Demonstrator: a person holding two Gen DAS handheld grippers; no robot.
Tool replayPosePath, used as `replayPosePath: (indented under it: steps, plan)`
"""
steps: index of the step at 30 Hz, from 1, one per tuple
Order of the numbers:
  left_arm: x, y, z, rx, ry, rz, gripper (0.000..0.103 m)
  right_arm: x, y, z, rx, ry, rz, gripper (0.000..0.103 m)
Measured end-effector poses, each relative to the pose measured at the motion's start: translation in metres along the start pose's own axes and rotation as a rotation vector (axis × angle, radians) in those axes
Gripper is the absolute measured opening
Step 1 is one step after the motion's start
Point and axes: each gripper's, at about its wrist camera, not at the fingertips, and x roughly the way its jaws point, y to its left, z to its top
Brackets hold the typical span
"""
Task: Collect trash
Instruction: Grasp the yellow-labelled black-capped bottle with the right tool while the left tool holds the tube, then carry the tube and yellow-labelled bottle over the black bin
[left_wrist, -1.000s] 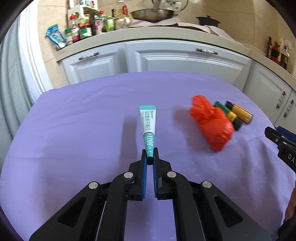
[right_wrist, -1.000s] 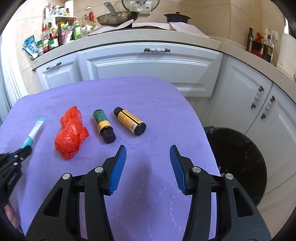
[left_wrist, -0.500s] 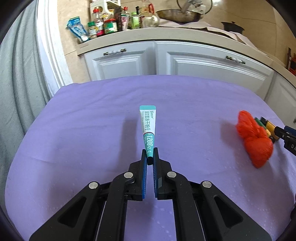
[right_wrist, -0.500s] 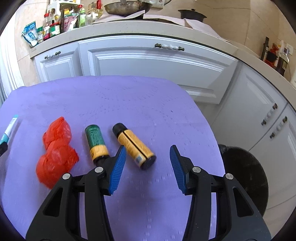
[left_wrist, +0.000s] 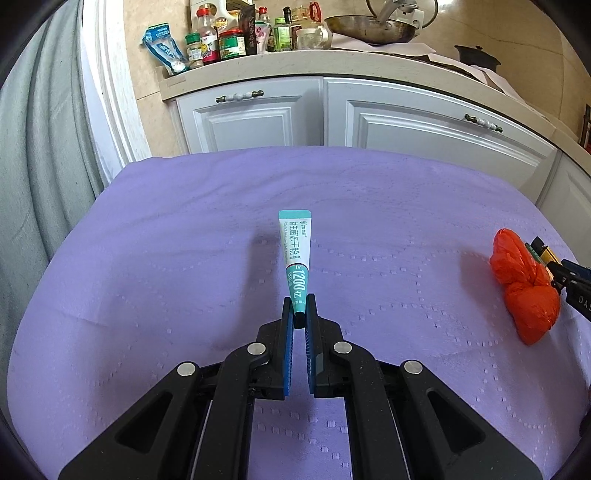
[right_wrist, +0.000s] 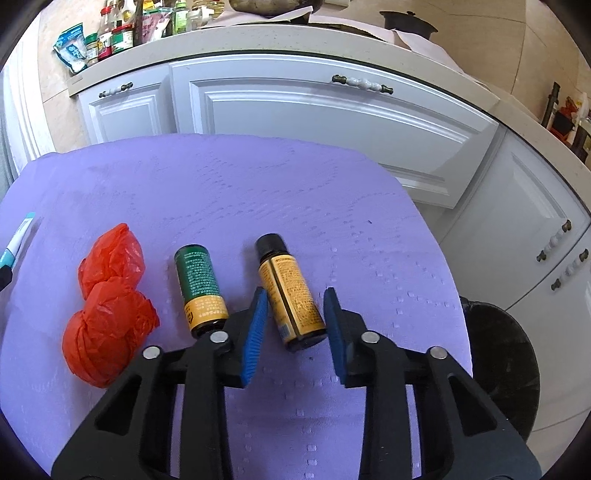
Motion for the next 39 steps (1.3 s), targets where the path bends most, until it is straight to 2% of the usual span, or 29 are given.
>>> replayPosePath:
  steps: [9,19,27,33,39]
  plan:
    - [-0.003,0.000,-0.002,0.005,-0.012,-0.006,0.007,-0.009,0.001,-0.010,0.021,0.006,0.015,0.026]
    - [-0.004,0.004,-0.002,0.001,-0.015,-0.001,0.007,-0.001,0.002,-0.007,0.032,0.037,0.025,0.027]
    - [-0.008,0.001,-0.004,0.009,-0.023,-0.006,0.007,-0.014,-0.005,-0.013,0.061,0.002,0.007,0.024]
    - [-0.018,-0.012,-0.009,0.040,-0.032,-0.039,0.007,-0.039,-0.013,-0.026,0.092,-0.032,-0.015,0.024]
    - [-0.029,-0.031,-0.018,0.079,-0.032,-0.086,0.007,-0.051,-0.018,-0.045,0.112,-0.011,-0.010,0.024]
